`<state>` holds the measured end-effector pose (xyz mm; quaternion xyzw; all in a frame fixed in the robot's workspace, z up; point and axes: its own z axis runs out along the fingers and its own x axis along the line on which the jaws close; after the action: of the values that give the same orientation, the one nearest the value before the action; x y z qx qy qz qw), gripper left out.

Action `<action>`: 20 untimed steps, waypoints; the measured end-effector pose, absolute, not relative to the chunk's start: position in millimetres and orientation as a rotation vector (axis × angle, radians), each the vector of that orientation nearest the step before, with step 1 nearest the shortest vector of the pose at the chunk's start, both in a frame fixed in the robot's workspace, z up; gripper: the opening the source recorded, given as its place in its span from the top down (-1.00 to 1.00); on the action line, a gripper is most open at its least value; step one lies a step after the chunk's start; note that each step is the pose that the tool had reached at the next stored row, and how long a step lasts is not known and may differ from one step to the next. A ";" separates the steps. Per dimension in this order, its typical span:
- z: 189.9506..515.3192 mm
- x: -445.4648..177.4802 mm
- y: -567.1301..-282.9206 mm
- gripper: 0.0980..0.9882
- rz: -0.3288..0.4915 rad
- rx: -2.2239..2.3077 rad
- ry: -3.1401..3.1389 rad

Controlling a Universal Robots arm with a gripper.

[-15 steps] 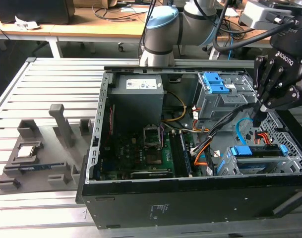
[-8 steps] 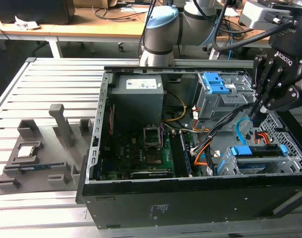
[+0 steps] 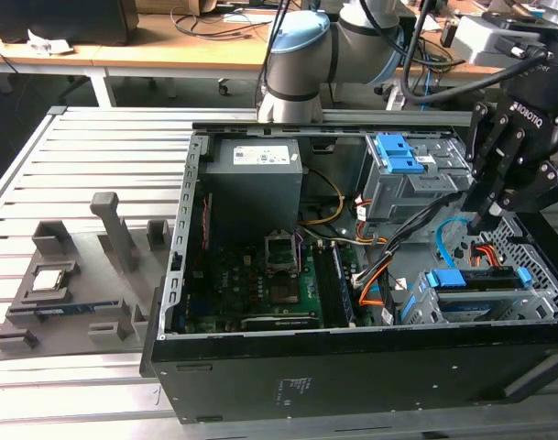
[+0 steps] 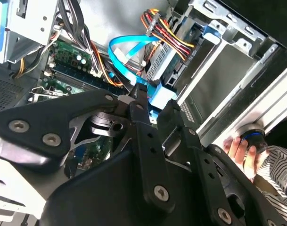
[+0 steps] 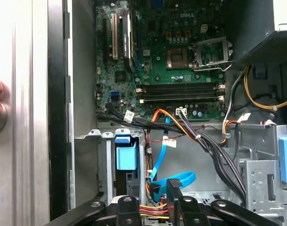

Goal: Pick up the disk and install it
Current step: 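Insert the second disk wire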

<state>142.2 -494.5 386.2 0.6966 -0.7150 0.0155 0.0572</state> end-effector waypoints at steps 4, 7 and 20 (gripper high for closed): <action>377.6 143.3 -493.1 0.41 0.051 2.140 -2.139; 375.0 143.3 -493.1 0.41 0.058 2.157 -2.117; 374.7 143.3 -501.8 0.85 0.058 2.157 -2.117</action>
<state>143.3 -501.8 374.7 0.7123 -0.6991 0.0192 0.0594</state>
